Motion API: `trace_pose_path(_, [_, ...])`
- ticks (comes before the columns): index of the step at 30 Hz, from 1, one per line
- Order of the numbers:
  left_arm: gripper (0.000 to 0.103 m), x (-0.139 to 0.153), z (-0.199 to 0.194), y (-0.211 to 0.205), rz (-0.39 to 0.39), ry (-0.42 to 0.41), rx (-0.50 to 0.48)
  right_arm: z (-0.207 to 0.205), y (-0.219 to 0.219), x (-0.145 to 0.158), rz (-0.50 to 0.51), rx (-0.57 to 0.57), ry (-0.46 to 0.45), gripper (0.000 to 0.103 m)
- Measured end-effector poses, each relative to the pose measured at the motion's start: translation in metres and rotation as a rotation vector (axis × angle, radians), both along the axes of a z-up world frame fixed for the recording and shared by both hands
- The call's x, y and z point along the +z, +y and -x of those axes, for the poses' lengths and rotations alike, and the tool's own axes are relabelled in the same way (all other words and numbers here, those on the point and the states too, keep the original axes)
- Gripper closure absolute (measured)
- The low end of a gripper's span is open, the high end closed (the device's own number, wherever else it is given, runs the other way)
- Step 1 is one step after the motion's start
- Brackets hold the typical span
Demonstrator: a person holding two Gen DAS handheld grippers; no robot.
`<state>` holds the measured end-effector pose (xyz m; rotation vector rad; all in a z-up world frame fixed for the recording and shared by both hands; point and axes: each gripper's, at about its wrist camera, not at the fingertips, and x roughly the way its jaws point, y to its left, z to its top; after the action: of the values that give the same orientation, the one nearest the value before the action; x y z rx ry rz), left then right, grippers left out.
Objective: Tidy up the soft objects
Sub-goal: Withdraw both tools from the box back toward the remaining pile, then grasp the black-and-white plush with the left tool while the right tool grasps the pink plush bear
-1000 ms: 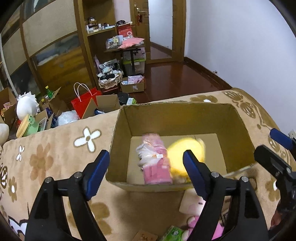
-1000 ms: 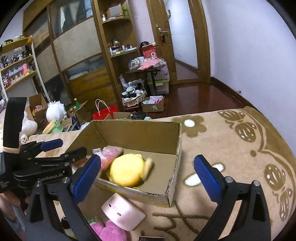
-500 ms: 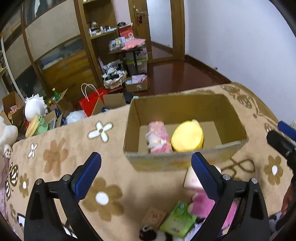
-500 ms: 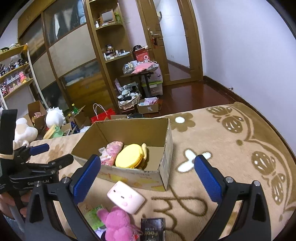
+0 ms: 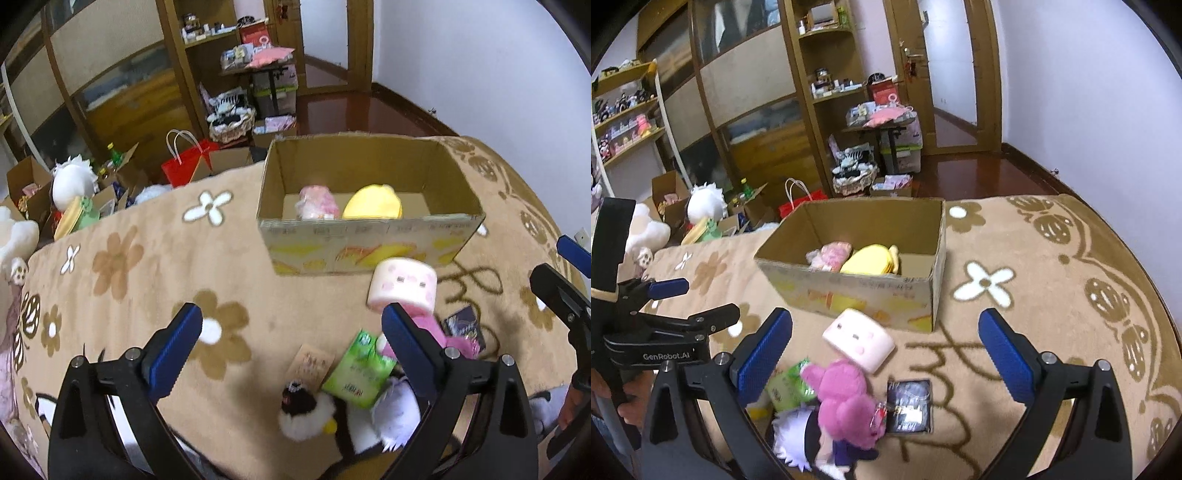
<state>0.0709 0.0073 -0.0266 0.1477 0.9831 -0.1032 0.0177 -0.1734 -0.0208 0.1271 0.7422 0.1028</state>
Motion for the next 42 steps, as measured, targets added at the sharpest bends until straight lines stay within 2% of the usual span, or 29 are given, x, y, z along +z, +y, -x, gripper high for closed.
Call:
trace_pose_path(8, [0.006,-0.011,0.015,0.012,0.006,0.073,0.048,0.013,0.011,-0.01,0.006,0.02,0.043,0.0])
trace_pose_path(12, [0.006,-0.023,0.01,0.022,0.042,0.141,0.072,0.011,0.017,-0.018,0.008,0.032,0.075,0.0])
trace_pose_path(18, [0.006,-0.046,0.001,0.028,0.05,0.239,0.094,0.001,0.023,-0.037,0.007,0.041,0.129,0.0])
trace_pose_path(33, [0.006,-0.098,-0.009,0.026,0.025,0.432,0.126,-0.019,0.037,-0.079,0.033,0.068,0.238,0.0])
trace_pose_path(41, [0.008,-0.115,-0.009,0.029,0.017,0.489,0.137,-0.027,0.044,-0.097,0.04,0.089,0.288,0.0])
trace_pose_path(42, [0.01,-0.116,-0.01,0.029,0.013,0.496,0.137,-0.028,0.044,-0.1,0.038,0.092,0.296,0.002])
